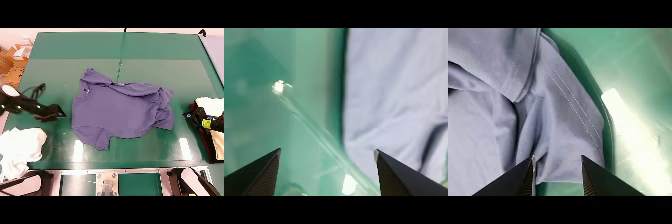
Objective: Fold the shirts.
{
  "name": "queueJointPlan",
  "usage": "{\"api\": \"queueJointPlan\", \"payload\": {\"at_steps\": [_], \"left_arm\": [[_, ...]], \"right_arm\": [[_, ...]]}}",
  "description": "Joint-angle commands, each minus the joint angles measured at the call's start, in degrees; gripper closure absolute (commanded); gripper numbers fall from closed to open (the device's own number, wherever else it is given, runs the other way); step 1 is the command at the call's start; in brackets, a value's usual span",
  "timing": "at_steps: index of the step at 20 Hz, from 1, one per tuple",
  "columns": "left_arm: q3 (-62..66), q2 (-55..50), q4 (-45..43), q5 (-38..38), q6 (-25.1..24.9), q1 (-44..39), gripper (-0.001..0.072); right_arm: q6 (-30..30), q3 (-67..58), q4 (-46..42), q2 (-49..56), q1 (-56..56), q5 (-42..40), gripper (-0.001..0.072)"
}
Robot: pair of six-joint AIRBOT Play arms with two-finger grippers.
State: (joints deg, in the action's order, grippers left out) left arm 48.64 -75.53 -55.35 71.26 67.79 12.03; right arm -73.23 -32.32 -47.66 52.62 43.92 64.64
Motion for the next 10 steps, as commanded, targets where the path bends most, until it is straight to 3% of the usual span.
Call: {"api": "queueJointPlan", "payload": {"at_steps": [1,4,5,7,8,9,10], "left_arm": [[-7.6,-1.6,8.5,-6.1,-5.4,-2.5,0.007],[-8.2,-4.4,9.6,-6.5,-6.8,-7.1,0.007],[-8.2,-4.9,9.6,-6.8,-6.9,-8.2,0.0101],[-8.0,-4.9,9.6,-7.6,-8.3,-8.7,0.058],[-7.7,-4.9,9.6,-8.1,-8.3,-8.6,0.0686],[-7.0,-4.9,9.0,-8.3,-8.3,-8.6,0.0686],[-5.9,-4.9,8.8,-8.3,-8.3,-8.6,0.0687]], "right_arm": [[-0.3,0.9,-0.2,-0.2,0.2,-1.2,0.0348],[-0.3,0.9,-0.2,-0.2,0.2,-1.6,0.0348],[-0.3,0.9,-0.2,-0.2,0.2,-1.7,0.0348],[-0.3,0.9,-0.6,-0.2,0.2,-1.7,0.0345],[-0.3,0.9,-1.4,-0.2,0.2,-1.6,0.0309],[-0.6,1.0,-2.6,-0.1,0.2,-1.4,0.0256],[-2.3,1.0,-4.6,0.1,0.2,-0.7,0.0256]]}}
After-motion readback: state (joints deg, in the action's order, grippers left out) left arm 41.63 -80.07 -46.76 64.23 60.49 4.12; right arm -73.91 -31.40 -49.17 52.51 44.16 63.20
